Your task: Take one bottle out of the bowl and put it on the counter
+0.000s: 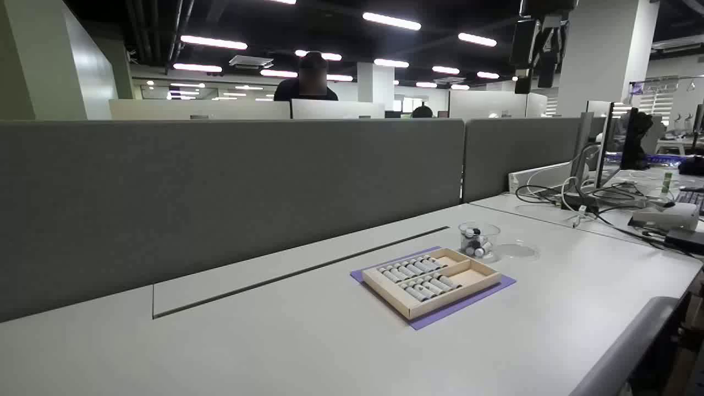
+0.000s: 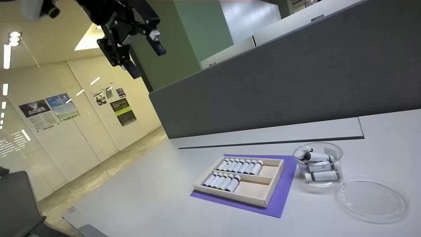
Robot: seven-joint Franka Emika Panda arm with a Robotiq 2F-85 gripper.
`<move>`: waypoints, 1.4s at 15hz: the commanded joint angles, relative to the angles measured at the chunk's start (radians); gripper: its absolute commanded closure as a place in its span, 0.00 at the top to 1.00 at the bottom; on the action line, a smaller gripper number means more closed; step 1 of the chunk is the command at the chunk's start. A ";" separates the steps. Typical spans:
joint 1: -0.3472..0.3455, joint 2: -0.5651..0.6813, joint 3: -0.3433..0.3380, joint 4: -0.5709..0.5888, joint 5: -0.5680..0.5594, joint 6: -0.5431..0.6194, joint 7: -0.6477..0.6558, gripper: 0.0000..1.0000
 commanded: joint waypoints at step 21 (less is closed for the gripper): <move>0.001 0.560 -0.084 0.264 0.040 0.322 -0.167 1.00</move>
